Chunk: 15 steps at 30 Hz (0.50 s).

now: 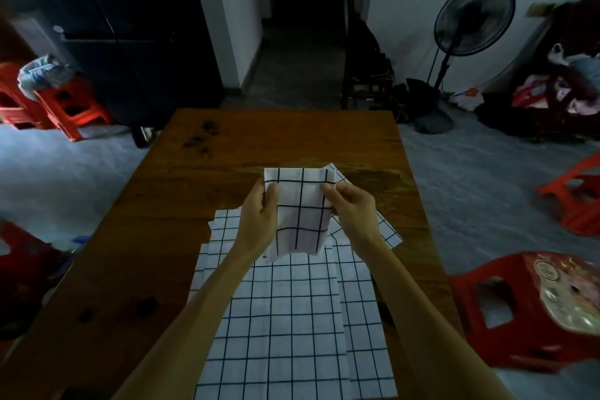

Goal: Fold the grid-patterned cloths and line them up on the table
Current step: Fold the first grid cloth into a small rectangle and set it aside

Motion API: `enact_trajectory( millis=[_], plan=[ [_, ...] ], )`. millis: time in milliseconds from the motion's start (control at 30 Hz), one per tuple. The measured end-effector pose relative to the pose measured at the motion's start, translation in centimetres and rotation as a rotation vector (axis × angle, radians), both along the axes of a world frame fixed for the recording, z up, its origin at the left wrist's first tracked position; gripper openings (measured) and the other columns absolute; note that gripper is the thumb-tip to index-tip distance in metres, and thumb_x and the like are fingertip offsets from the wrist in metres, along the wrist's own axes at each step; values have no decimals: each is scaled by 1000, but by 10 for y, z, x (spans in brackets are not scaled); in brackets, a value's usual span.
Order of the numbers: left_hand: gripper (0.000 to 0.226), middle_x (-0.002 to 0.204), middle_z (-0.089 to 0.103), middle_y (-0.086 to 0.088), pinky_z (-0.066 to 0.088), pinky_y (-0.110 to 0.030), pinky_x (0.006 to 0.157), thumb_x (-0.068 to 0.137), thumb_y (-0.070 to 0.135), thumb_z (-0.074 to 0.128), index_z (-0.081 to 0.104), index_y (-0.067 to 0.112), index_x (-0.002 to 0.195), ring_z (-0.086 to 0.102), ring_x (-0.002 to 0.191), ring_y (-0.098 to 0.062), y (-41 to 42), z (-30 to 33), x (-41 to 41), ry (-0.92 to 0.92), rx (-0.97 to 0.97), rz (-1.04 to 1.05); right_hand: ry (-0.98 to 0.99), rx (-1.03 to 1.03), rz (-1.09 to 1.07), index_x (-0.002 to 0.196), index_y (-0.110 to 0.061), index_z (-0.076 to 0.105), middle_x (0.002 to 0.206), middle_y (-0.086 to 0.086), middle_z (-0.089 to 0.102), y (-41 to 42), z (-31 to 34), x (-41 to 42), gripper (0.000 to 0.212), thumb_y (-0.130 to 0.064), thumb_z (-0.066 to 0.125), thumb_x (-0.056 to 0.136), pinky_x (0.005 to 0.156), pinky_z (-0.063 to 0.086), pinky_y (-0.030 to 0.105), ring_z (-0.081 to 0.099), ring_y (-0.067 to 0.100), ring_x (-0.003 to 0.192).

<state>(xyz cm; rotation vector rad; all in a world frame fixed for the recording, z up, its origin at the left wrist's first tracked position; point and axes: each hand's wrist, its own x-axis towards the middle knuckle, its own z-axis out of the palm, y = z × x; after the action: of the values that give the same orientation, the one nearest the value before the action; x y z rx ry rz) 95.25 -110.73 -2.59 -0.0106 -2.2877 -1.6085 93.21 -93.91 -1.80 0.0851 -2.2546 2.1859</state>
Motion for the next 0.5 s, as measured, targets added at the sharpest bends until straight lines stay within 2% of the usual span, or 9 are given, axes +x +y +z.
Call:
enact_trajectory(
  millis=[67,133,233,300,333,400,500],
  plan=[
    [25,60,39,5,31,-14,49,99,17,44,49,19,75,36,51,-3,1,2,3,37,-3,44,-16,-15,8,72,-20,68,68,-7,68,5,-1,-1,22,-20,61,92,73,57,33,66,9,69],
    [26,57,39,6,29,-16,48,97,18,48,50,20,72,34,49,-5,0,2,4,60,2,88,-29,-34,16,78,-18,71,76,1,72,9,-2,-1,17,-21,62,92,76,59,37,69,18,77],
    [20,59,46,5,33,-21,50,95,21,53,58,21,75,39,51,-6,0,0,6,42,1,126,-7,-32,26,82,-16,72,76,-1,72,13,-3,-2,15,-21,62,91,74,59,33,69,16,77],
    [8,77,61,5,43,-18,60,93,21,57,64,18,93,52,66,1,-4,0,9,16,-9,151,26,38,6,84,-16,73,74,-4,70,15,-3,-4,12,-22,64,90,69,56,25,67,8,73],
    [16,94,64,4,46,-15,70,92,22,59,63,16,106,56,82,3,-6,1,10,26,-61,186,56,117,1,84,-17,72,71,-7,68,15,-4,-5,11,-22,65,89,63,52,18,64,1,68],
    [34,117,60,-1,41,-20,90,91,26,61,57,13,122,52,109,-6,-13,2,8,137,-315,176,155,343,22,84,-18,72,64,-14,62,16,-6,-7,10,-20,65,90,54,43,9,56,-7,58],
    [48,128,56,-6,28,-31,100,89,36,58,52,13,130,46,120,-19,-11,9,-2,189,-711,-90,321,636,63,92,-13,75,74,-11,69,9,-5,-5,12,-17,64,91,53,39,6,54,-10,56]
  ],
)
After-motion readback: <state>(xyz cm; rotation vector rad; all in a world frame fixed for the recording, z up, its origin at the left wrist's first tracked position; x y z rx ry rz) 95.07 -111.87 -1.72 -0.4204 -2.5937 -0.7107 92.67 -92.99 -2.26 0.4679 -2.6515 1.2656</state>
